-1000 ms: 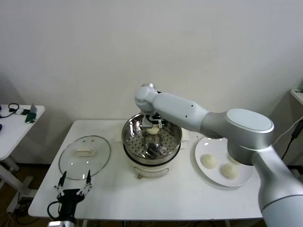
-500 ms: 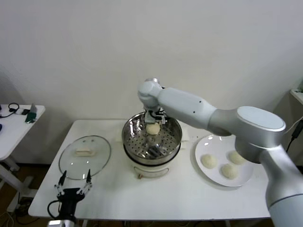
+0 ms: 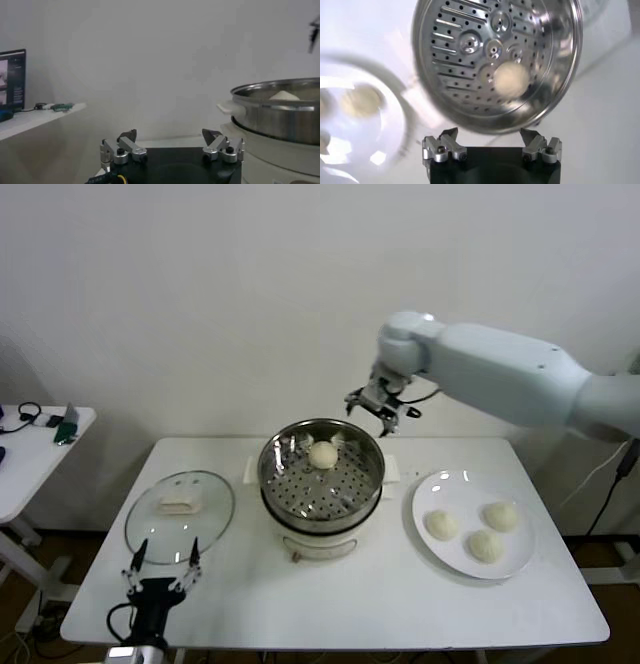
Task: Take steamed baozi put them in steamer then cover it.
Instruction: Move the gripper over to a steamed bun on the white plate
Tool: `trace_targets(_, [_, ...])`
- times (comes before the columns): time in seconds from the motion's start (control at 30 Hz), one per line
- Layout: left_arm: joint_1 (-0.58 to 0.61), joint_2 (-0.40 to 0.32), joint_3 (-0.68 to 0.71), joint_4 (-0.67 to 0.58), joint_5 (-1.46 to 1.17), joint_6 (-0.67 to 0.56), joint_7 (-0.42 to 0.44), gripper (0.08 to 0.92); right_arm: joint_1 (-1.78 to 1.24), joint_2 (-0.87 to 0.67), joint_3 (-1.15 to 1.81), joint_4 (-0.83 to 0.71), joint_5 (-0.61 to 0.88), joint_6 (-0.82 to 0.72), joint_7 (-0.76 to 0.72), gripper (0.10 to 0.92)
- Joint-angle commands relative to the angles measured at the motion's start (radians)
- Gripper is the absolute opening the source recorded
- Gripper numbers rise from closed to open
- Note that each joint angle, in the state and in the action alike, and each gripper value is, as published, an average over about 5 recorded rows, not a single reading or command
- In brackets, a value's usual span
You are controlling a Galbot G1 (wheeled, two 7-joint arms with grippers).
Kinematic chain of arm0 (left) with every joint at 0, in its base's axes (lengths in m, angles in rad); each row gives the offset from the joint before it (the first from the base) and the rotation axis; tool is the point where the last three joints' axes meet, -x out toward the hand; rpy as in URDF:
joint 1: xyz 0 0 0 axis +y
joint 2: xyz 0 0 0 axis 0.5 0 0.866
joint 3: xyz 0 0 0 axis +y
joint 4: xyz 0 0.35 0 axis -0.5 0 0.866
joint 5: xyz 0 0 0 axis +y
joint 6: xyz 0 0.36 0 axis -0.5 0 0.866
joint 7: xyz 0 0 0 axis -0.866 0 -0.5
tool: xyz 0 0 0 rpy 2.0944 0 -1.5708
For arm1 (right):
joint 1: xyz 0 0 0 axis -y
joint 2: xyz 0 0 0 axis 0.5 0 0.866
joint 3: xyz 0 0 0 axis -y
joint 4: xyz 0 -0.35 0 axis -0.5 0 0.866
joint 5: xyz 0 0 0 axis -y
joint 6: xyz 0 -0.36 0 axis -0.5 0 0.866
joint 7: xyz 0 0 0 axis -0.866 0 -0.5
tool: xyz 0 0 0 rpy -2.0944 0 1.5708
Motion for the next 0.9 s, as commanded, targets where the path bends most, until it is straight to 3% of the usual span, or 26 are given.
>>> trace_targets(0.03, [0.002, -0.001, 0.003, -0.015, -0.001, 0.004, 0.001, 0.823, 0.069, -0.256, -0.166, 0.098, 0.293, -0.26, 0.039, 0.823])
trace_targets(0.33, [0.028, 0.007, -0.013, -0.022, -0.007, 0.0, -0.002, 0.823, -0.22, -0.316, -0.022, 0.076, 0.139, -0.286, 0.046, 0.823])
trace_targets(0.9, [0.044, 0.013, -0.023, -0.018, 0.004, 0.007, -0.018, 0.823, -0.544, -0.185, 0.259, -0.113, -0.035, -0.273, 0.069, 0.823])
